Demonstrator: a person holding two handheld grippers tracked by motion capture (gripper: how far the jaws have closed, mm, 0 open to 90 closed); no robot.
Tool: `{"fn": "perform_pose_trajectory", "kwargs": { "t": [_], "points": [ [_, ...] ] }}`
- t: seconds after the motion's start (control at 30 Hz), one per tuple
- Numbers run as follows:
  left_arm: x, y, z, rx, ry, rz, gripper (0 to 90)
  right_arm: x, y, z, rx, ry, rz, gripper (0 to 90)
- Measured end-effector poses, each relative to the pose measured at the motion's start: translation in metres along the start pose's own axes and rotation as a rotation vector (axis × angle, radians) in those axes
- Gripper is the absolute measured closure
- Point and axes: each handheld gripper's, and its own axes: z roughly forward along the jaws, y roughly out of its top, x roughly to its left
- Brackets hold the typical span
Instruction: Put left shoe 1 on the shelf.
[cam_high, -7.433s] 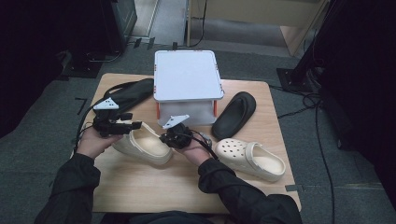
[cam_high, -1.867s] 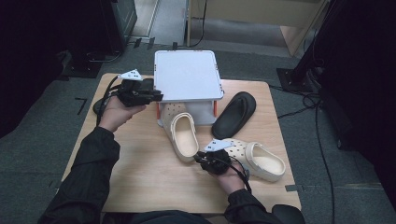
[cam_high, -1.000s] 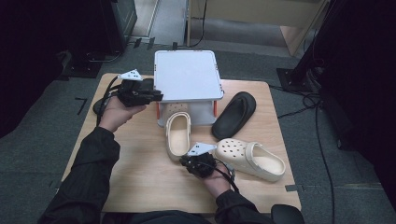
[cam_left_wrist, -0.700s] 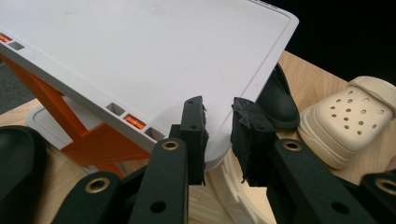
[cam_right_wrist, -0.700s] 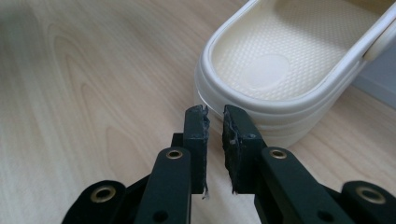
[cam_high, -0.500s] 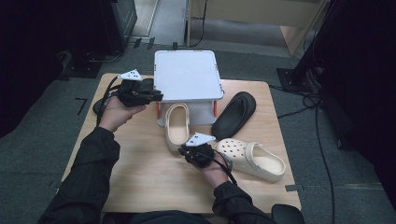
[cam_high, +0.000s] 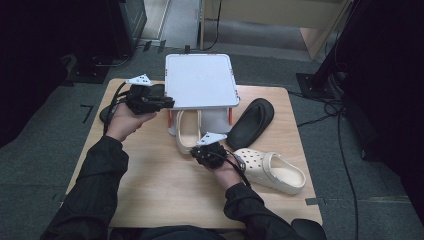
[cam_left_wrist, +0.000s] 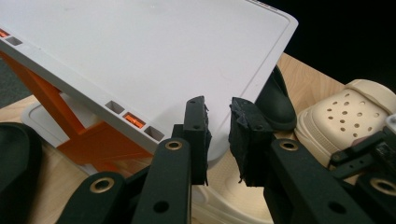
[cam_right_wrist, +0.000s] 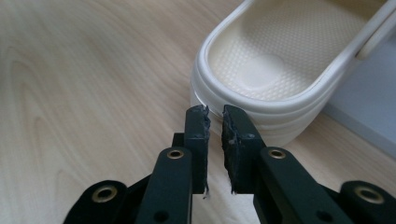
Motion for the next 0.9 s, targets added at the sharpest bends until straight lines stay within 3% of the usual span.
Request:
{"fn": "perform_pose_trajectory", "kwargs": {
  "t": [0.23,0.4,0.67,0.9],
  "points": [
    [0.001,0.0,0.0,0.0,-0.002,-0.002,77.4,-0.01,0.01,0.008,0.0,0.01,0.024,80.0],
    [0.001,0.0,0.0,0.0,-0.003,-0.004,77.4,-0.015,0.017,0.015,0.008,-0.01,0.018,81.5],
    [0.001,0.0,0.0,0.0,-0.005,-0.007,77.8,-0.026,0.029,0.025,-0.022,-0.006,0.061,78.3],
    [0.001,0.0,0.0,0.001,-0.006,-0.008,77.9,-0.034,0.041,0.036,-0.019,-0.011,0.066,78.7]
  ]
}}
